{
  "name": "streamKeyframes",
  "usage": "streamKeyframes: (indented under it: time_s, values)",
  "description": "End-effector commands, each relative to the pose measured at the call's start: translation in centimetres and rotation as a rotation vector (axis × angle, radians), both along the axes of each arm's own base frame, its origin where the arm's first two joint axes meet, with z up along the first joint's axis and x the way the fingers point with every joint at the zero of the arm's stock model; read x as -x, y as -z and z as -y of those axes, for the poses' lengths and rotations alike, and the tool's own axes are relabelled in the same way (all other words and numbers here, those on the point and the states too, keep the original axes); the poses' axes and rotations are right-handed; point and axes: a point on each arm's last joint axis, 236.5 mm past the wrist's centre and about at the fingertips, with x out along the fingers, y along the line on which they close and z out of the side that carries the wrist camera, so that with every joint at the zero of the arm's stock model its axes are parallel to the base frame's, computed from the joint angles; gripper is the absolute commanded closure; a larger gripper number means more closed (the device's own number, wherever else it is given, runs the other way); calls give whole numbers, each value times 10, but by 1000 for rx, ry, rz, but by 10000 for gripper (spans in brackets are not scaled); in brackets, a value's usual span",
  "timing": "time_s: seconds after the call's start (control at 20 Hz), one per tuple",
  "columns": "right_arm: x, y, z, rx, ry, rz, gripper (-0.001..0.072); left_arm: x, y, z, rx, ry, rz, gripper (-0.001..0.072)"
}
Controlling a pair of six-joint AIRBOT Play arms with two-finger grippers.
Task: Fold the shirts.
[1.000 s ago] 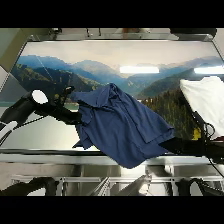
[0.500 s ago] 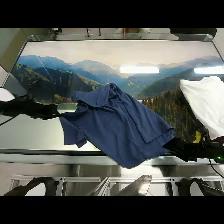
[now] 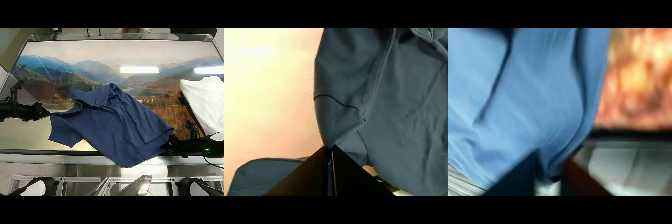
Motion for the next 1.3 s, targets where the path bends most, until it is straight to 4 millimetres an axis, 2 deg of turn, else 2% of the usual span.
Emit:
streamKeyframes:
  time_s: [0.0,0.1,0.15,0.2,0.25,0.35,0.45,0.5,0.6,0.65,0.75,0.8,0.9,1.0,1.05,1.15,1.25]
  values:
    - [-37,-15,-25,-127,9,148,697,-4,8,6,38,4,-12,681]
    - [-67,-41,-28,-167,21,237,698,-17,-3,15,104,-14,37,681]
    - [-79,-61,-31,-200,1,281,698,-23,-15,24,152,-8,82,681]
    - [-90,-91,-36,-251,-45,352,699,-31,-39,36,223,13,157,681]
    - [-100,-126,-40,-300,-80,425,699,-39,-71,49,297,43,247,681]
    - [-118,-222,-45,-409,-133,639,699,-48,-167,71,452,110,478,681]
    - [-121,-337,-38,-480,-151,898,699,-36,-283,88,576,182,758,681]
    - [-117,-383,-33,-481,-152,1006,699,-19,-342,96,618,222,907,681]
    - [-97,-466,-25,-439,-163,1225,698,28,-441,111,642,296,1185,681]
    - [-86,-496,-23,-411,-165,1307,698,58,-484,117,623,323,1325,681]
    - [-60,-545,-19,-347,-161,1446,698,108,-547,124,495,316,1579,681]
    - [-49,-561,-18,-316,-157,1504,698,128,-571,124,376,276,1693,681]
    - [-34,-582,-15,-281,-126,1569,698,153,-603,123,148,178,1847,681]
    - [-29,-588,-13,-252,-108,1596,698,147,-613,110,-79,72,1867,681]
    - [-33,-583,-12,-229,-106,1581,698,138,-613,98,-161,19,1845,681]
    - [-59,-552,1,-101,-71,1483,698,123,-612,78,-172,-4,1812,681]
    - [-91,-514,18,-5,-9,1360,698,99,-590,63,-101,60,1715,681]
